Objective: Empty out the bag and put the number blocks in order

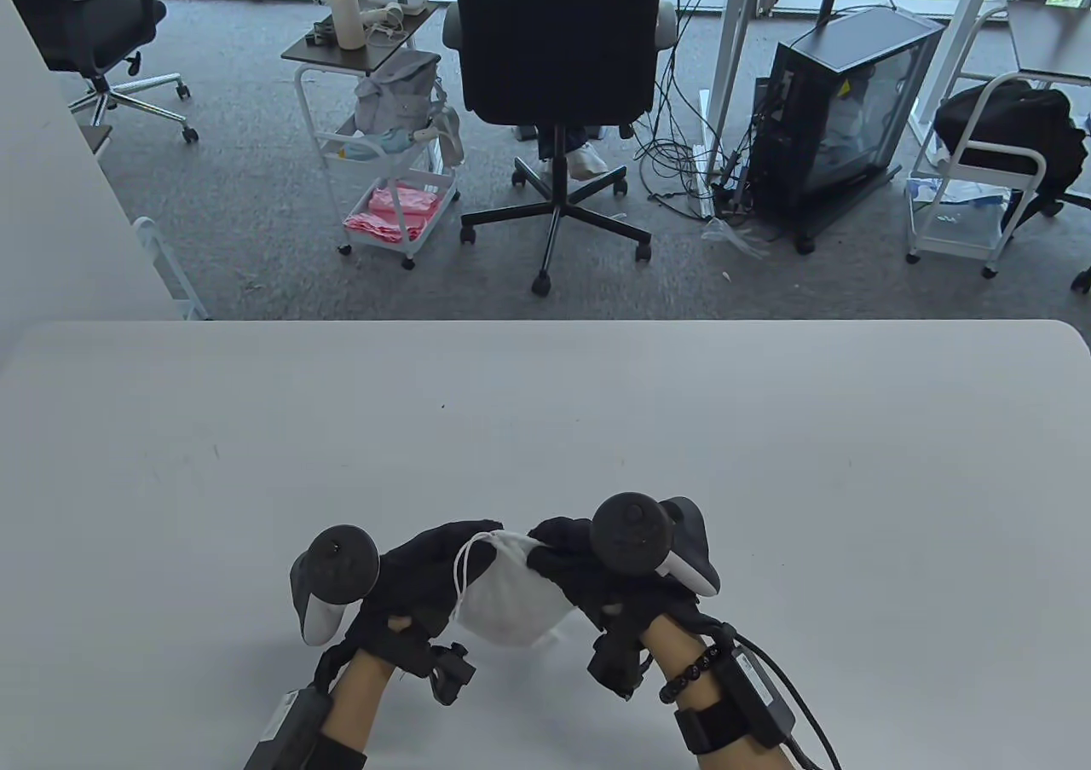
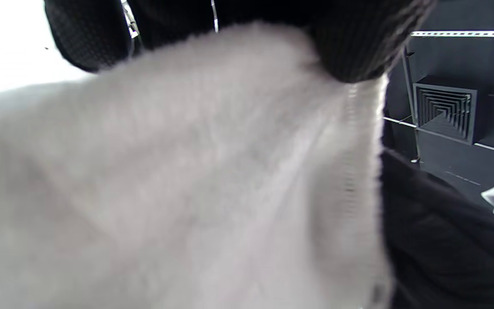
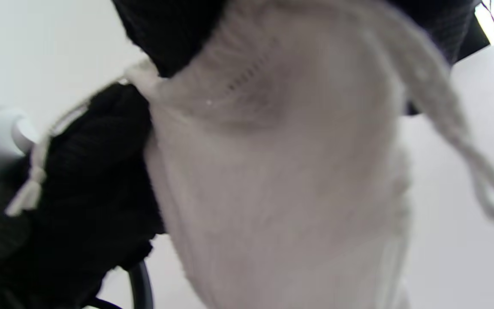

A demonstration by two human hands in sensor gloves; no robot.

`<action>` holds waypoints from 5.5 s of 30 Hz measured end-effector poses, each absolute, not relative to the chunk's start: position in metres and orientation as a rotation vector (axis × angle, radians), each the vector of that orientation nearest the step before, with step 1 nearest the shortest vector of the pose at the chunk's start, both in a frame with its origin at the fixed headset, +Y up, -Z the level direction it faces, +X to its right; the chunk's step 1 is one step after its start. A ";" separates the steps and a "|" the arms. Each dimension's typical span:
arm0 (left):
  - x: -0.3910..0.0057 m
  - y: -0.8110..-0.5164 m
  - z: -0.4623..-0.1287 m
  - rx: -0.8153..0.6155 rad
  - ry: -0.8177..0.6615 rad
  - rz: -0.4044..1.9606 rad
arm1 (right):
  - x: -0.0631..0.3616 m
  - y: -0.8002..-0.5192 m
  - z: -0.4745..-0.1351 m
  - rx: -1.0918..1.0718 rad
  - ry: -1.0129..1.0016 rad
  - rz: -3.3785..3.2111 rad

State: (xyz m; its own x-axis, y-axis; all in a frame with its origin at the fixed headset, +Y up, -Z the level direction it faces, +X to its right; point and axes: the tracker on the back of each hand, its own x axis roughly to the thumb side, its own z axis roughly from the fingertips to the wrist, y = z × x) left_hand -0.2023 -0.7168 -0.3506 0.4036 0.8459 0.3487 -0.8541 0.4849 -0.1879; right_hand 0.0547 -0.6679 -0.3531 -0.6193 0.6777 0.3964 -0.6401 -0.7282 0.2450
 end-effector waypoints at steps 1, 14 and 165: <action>-0.206 -0.722 -0.354 0.002 -0.395 1.041 | 0.059 -0.671 -0.354 0.560 0.126 2.204; -0.205 -0.718 -0.354 -0.348 -0.356 1.211 | 0.070 -0.674 -0.352 0.395 -0.019 2.011; -0.188 -0.716 -0.375 -0.096 -0.467 1.058 | 0.063 -0.642 -0.330 0.566 -0.633 2.695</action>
State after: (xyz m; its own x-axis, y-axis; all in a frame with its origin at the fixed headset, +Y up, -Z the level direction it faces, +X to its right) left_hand -0.1883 -0.7155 -0.3755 0.4029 0.8560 0.3240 -0.8159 0.4963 -0.2966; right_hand 0.0627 -0.6420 -0.3302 -0.8722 0.2088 0.4423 -0.3839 -0.8526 -0.3545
